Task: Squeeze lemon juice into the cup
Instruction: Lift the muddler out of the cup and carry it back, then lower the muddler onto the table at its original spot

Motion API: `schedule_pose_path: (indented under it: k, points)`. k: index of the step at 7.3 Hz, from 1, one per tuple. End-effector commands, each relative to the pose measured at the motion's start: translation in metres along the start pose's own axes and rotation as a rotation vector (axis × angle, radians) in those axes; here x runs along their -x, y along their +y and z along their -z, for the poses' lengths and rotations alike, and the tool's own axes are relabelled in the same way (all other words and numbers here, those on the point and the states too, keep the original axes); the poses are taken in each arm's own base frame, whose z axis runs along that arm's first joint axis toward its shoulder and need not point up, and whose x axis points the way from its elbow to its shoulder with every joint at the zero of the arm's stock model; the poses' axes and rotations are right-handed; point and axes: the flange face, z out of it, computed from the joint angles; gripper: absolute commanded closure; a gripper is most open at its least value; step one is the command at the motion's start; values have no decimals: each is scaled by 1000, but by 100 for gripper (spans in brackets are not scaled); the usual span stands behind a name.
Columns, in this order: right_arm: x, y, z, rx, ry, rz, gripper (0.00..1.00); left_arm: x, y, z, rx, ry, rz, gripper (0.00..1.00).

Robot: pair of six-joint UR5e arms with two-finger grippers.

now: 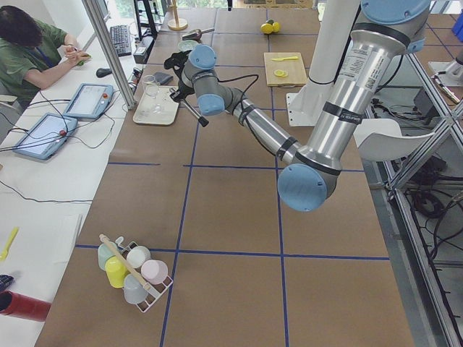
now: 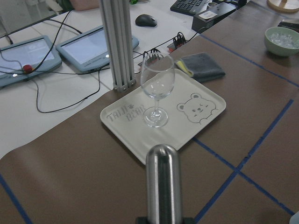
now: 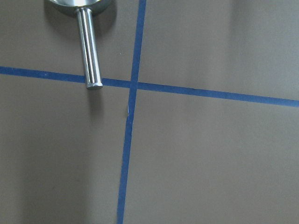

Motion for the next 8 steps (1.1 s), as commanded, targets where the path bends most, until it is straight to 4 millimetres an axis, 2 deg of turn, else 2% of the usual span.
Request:
schedule_pose_path:
  k: [1,2,3,4,6,7,8]
  points:
    - [-1,2,-1,4,-1,-3,0,52,63,-15,171,-92,147,100]
    - [-2,3,-2,4,-1,-5,0,72,105,-18,231,-116,200,100]
    - [-1,2,-1,3,-1,0,0,81,125,-18,254,-138,284,100]
    - [0,2,0,1,-1,1,0,88,130,-22,249,-186,415,100]
    - [1,-1,1,-2,-2,3,0,113,152,-51,276,-287,494,100]
    - [1,-1,1,-2,-2,3,0,111,159,-61,294,-291,517,100]
    - [2,-3,2,-6,-2,6,0,91,167,-81,303,-309,580,100]
